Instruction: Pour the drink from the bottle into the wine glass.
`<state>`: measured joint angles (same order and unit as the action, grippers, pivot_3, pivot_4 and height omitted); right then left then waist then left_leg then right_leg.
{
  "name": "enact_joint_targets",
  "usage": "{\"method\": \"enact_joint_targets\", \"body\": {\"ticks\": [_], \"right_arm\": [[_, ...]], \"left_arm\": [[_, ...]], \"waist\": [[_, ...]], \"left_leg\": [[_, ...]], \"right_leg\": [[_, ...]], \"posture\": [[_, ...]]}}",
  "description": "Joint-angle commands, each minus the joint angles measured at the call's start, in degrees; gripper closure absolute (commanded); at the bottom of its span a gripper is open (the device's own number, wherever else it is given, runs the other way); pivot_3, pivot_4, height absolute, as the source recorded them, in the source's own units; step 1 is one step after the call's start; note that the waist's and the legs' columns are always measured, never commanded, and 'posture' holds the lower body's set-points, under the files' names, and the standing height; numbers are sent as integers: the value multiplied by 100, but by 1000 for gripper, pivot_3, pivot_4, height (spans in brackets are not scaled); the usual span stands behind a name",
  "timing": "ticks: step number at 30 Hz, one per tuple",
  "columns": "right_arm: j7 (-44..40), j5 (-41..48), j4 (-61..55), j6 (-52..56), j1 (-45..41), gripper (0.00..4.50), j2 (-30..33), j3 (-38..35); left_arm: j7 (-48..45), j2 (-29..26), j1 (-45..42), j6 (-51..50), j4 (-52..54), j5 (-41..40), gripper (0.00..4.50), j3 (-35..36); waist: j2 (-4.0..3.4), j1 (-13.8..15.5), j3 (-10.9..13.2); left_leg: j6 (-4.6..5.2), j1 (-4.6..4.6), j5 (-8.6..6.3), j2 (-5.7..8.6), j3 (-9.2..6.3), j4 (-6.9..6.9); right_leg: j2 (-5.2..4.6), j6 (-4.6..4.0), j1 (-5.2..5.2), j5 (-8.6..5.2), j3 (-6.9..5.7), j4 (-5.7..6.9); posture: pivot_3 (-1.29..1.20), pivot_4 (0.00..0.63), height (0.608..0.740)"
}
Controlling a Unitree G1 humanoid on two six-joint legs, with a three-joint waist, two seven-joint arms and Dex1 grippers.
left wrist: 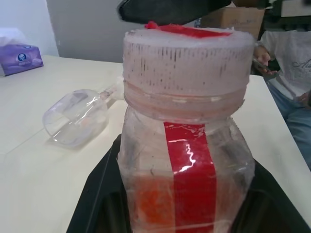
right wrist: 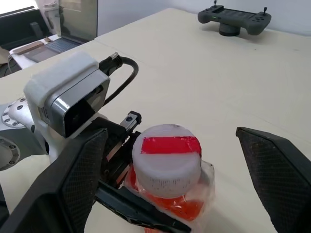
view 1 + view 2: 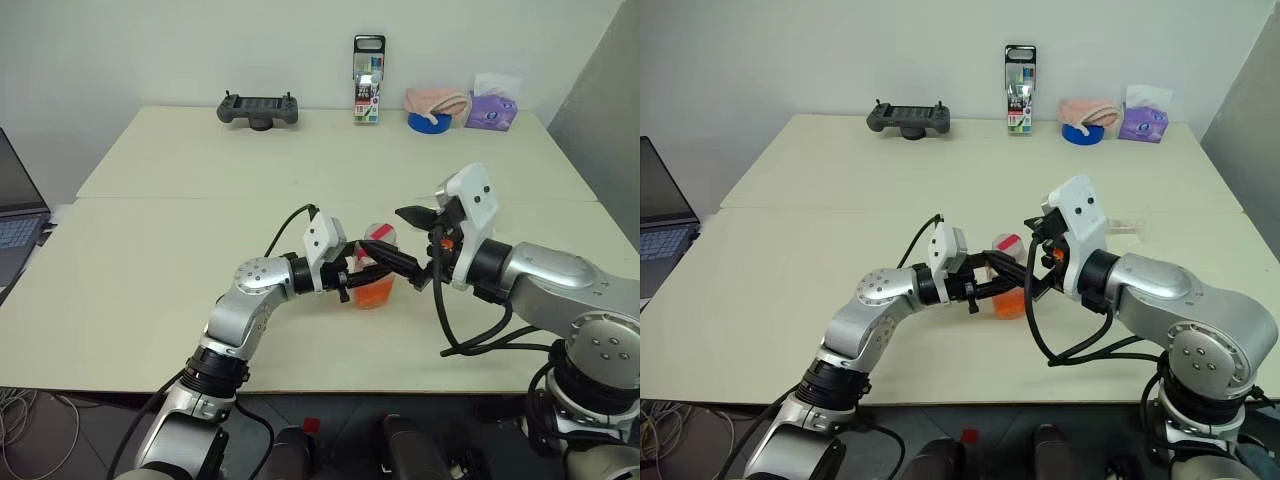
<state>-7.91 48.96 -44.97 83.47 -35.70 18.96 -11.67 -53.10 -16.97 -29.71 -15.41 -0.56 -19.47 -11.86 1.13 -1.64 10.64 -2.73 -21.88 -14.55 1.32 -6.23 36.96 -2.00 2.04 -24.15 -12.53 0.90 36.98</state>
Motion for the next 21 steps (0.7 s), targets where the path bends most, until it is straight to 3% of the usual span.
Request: {"method": "enact_joint_targets", "body": {"ticks": [1, 7, 14, 18, 21], "right_arm": [[365, -26, -255, 165, -16, 0, -254, -125], [725, -136, -308, 319, 43, 0, -666, -2], [809, -271, -312, 370, 104, 0, -683, 139], [836, -342, -375, 385, 165, 908, -707, 179], [841, -391, -393, 419, 200, 2005, -678, 247]], "left_arm": [[-35, 50, -165, 234, 92, 5, 2712, 78], [-39, 58, -154, 295, 62, 86, 2712, 53], [-57, 48, -165, 325, 21, 132, 2712, 98], [-79, 18, -151, 294, 55, 103, 2712, 107], [-104, 0, -167, 310, 20, 115, 2712, 104]], "waist": [[0, 0, 0], [-1, -6, -1], [-2, -13, -1], [-2, -14, -1], [-2, -16, -1]], "left_leg": [[0, 0, 0, 0, 0, 0], [0, 1, 0, -1, 0, -2], [0, 1, 0, -1, -1, -1], [0, 1, 0, -1, 0, -2], [0, 1, 0, -1, -1, -2]], "right_leg": [[0, 0, 0, 0, 0, 0], [0, 0, -1, 0, 0, 1], [1, 0, 0, 0, -1, 1], [1, 0, 0, 0, -1, 0], [1, 1, -1, -1, -1, 0]], "posture": [[0, 150, 740], [0, 150, 740], [0, 150, 740], [0, 150, 740], [0, 150, 740]]}}
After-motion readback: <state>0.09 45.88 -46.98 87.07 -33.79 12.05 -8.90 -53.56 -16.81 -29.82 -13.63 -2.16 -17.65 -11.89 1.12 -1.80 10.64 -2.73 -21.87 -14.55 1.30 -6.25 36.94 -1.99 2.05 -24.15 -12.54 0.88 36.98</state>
